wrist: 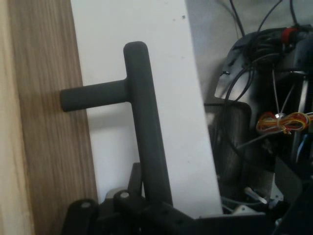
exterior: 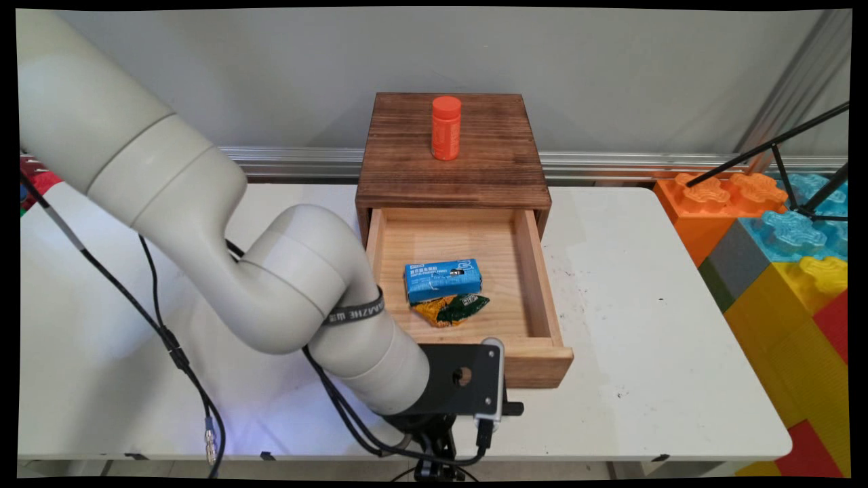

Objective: Open the drawer

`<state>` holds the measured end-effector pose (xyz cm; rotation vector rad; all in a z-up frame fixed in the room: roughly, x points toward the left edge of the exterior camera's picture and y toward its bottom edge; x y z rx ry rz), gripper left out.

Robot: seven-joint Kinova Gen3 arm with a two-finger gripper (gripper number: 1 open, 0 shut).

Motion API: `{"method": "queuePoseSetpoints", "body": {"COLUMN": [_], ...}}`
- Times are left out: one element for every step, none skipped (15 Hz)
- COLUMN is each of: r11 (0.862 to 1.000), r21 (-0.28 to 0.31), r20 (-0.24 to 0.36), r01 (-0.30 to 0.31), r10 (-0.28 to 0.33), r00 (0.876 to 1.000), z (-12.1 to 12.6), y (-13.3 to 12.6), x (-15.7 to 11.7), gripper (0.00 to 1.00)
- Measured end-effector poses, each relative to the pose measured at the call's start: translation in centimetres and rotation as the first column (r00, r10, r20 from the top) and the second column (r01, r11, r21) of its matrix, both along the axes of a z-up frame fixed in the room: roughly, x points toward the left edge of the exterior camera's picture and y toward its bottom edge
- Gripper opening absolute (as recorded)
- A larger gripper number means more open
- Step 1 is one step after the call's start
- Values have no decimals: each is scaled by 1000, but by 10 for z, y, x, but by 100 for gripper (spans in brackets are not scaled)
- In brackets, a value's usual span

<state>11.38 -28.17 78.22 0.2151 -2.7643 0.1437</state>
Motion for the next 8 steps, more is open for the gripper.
{"method": "queuePoseSetpoints", "body": {"r11": [1000, 1000, 1000, 1000, 1000, 1000, 1000, 1000], "r21": [0, 1, 1, 2, 2, 3, 3, 3], "r20": [-2, -3, -5, -7, -9, -10, -11, -13], "r01": [3, 6, 9, 12, 15, 17, 19, 22], "r10": [-3, -6, -9, -12, -15, -17, -19, -22], "r00": [1000, 1000, 1000, 1000, 1000, 1000, 1000, 1000], "z": [0, 0, 0, 1, 1, 1, 1, 1], "y": [3, 5, 8, 11, 13, 15, 17, 18], "x": [0, -1, -1, -1, -2, -2, -2, -2], "gripper": [100, 100, 100, 100, 100, 100, 100, 100]}}
